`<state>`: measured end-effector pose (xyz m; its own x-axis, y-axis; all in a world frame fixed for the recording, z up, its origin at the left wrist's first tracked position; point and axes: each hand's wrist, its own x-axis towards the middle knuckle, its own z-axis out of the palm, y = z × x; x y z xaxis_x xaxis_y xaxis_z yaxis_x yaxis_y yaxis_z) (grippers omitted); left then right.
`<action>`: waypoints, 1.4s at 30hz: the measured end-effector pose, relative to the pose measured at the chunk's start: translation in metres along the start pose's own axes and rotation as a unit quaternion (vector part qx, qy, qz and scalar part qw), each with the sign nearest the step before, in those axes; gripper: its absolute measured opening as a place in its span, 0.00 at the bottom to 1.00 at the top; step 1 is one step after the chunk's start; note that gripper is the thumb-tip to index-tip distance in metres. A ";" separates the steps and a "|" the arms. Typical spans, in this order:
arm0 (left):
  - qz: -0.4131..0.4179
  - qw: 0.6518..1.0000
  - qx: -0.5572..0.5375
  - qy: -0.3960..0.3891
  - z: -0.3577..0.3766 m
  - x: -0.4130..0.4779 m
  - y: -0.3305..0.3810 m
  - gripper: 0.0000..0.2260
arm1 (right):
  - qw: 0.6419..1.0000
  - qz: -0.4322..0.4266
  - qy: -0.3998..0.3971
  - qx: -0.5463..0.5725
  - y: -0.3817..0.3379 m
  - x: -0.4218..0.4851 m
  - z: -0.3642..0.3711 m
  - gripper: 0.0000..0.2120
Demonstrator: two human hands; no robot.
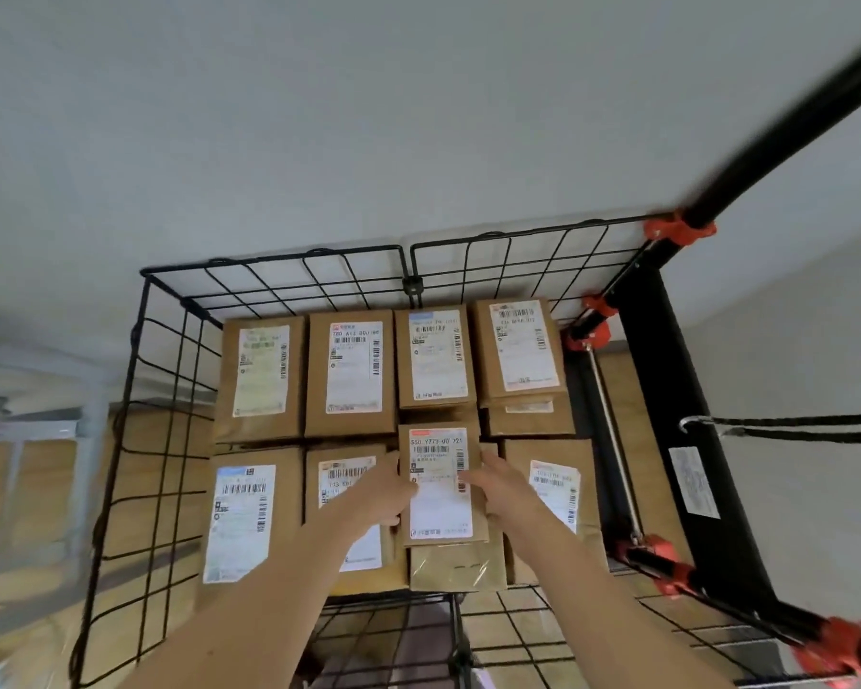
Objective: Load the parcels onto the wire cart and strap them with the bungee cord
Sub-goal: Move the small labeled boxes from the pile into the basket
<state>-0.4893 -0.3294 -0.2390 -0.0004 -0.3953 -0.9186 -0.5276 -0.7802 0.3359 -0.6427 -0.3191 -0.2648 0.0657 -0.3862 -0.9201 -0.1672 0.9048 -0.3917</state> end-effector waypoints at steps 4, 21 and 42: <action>0.004 1.000 0.000 -0.019 -0.003 0.000 0.002 0.24 | 1.000 0.002 -0.003 0.025 -0.006 -0.006 -0.006 0.12; 0.134 0.984 0.100 0.062 -0.070 -0.070 -0.043 0.20 | 0.981 -0.079 0.145 -0.098 -0.027 -0.067 0.050 0.19; 0.277 0.900 0.060 0.332 -0.256 -0.271 -0.330 0.16 | 0.952 -0.276 0.012 -0.134 0.010 -0.218 0.402 0.07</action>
<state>-0.0978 -0.0893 -0.0476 0.1947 -0.9407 -0.2777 -0.6905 -0.3326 0.6424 -0.2636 -0.1533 -0.0699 0.1936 -0.7966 -0.5726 -0.3593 0.4855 -0.7970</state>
